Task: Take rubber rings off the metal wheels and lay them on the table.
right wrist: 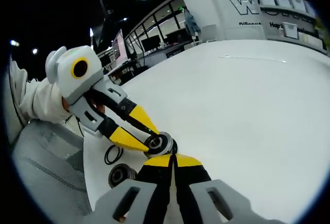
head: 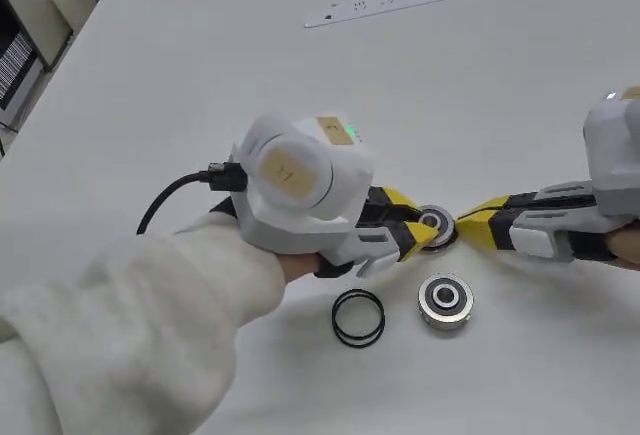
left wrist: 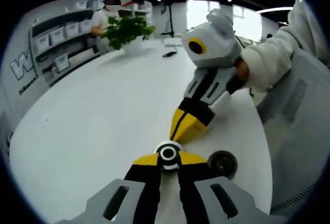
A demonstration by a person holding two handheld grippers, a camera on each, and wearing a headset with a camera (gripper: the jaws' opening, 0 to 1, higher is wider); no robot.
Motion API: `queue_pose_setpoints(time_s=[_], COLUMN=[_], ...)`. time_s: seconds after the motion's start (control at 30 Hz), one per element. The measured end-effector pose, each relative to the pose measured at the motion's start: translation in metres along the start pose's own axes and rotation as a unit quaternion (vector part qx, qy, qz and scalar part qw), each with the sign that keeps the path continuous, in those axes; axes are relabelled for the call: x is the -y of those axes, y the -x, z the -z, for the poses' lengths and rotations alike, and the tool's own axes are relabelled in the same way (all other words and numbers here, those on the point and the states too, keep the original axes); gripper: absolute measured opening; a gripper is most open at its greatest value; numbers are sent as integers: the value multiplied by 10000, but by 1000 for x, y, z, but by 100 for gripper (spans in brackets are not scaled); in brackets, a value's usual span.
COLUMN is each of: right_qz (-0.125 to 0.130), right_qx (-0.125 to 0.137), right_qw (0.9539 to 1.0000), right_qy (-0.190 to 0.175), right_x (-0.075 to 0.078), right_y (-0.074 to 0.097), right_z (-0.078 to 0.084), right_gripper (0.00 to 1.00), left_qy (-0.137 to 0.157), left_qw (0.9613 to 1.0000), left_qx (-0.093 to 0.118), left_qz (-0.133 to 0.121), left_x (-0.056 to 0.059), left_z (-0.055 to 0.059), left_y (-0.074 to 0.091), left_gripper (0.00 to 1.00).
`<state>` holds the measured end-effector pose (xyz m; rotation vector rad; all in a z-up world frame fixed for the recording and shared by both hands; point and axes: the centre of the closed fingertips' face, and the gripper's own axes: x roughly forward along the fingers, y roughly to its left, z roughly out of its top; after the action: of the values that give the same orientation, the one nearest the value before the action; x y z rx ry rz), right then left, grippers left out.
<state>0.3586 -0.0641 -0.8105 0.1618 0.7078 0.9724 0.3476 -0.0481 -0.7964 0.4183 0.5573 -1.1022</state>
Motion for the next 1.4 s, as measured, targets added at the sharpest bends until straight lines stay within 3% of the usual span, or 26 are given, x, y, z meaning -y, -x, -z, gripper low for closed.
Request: queue_pose_setpoints(time_s=[0.17, 0.4, 0.87, 1.4], right_qz=[-109, -211, -233, -340], right_qx=[166, 352, 209, 240], right_qw=[9993, 9982, 9994, 9988], right_qy=[-322, -442, -159, -254], right_x=[0, -7, -18, -24], right_y=[2, 5, 4, 4], right_z=[-3, -12, -11, -14], right_gripper=[0, 0, 0, 0], left_qy=[-2, -18, -87, -64], left_qw=[10000, 10000, 10000, 10000], left_qx=[31, 27, 15, 26], left_qz=[6, 4, 19, 23], left_x=[0, 0, 1, 1], left_z=[0, 0, 0, 0], left_y=[0, 0, 0, 0], left_gripper=[13, 13, 13, 12])
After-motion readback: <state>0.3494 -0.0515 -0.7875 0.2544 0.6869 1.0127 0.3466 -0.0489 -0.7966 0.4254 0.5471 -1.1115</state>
